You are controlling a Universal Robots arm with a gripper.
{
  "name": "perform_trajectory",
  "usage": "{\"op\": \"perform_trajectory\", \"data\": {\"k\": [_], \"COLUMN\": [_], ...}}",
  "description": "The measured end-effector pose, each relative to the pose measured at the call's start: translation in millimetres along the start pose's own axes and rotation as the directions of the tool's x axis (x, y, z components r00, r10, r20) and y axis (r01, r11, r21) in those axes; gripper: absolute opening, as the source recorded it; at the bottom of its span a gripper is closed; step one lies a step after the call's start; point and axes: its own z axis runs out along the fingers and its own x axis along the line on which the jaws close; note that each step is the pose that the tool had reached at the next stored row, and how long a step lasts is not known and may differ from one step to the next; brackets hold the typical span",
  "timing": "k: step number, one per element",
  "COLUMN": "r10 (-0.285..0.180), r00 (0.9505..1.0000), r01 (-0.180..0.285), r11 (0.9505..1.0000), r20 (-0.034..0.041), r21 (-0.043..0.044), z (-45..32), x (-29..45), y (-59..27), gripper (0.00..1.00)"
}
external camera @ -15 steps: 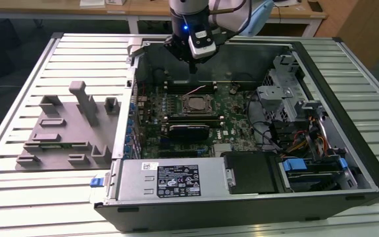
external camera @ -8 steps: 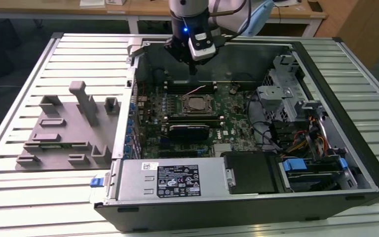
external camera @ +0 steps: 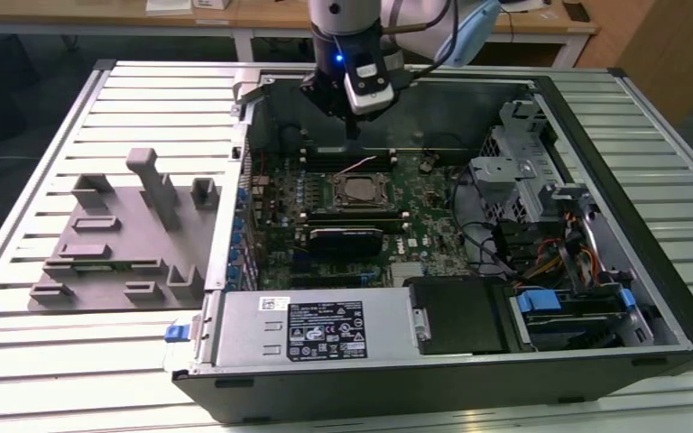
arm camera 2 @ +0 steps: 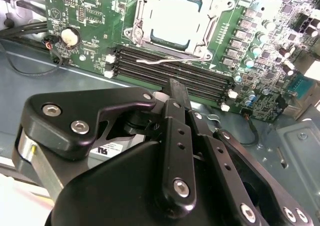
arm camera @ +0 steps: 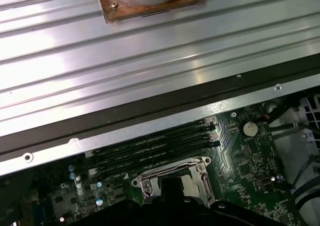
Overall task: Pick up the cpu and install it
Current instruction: 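Install the first cpu locking lever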
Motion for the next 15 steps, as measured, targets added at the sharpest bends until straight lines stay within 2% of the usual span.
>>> {"op": "perform_trajectory", "data": {"k": [15], "r10": [0.000], "r00": [1.0000], "r01": [0.000], "r11": [1.0000], "r20": [0.0000], "r21": [0.0000], "z": [6.5], "x": [0.6], "y": [-0.9], "gripper": [0.11]}}
